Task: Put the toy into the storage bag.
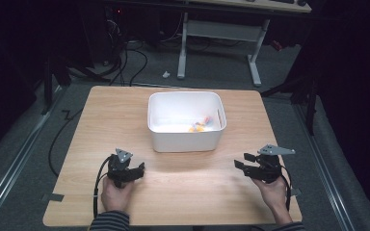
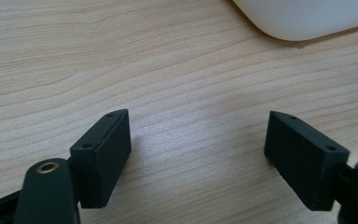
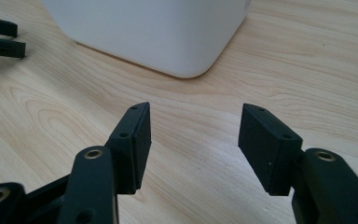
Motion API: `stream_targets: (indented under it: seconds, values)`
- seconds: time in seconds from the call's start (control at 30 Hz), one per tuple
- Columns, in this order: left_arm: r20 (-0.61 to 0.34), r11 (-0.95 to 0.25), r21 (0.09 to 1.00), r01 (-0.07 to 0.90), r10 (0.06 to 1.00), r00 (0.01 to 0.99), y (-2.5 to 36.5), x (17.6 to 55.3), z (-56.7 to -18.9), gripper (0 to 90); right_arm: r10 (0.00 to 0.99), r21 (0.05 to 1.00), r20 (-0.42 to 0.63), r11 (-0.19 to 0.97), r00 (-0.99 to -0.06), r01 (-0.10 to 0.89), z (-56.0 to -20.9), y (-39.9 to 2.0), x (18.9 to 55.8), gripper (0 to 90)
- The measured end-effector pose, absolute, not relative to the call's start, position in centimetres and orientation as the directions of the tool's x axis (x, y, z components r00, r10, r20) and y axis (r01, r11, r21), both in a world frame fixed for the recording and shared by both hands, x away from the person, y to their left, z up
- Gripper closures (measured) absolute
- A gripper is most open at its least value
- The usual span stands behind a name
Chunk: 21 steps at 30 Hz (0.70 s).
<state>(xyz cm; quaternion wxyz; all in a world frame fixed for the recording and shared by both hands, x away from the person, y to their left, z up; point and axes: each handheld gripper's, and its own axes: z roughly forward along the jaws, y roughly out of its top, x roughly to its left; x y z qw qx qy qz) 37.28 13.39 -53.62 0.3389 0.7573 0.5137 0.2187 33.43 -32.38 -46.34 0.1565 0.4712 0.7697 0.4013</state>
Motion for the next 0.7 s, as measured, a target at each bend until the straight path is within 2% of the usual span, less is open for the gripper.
stream_targets:
  seconds: [0.7]
  values:
    - [-0.017, -0.243, 0.738, 0.629, 0.926, 0.378, 13.4, 37.3, -53.6, 23.2, 0.865, 0.741, 0.094, 0.27, -0.493, 0.615, -49.4, -31.6, 34.3, 44.2]
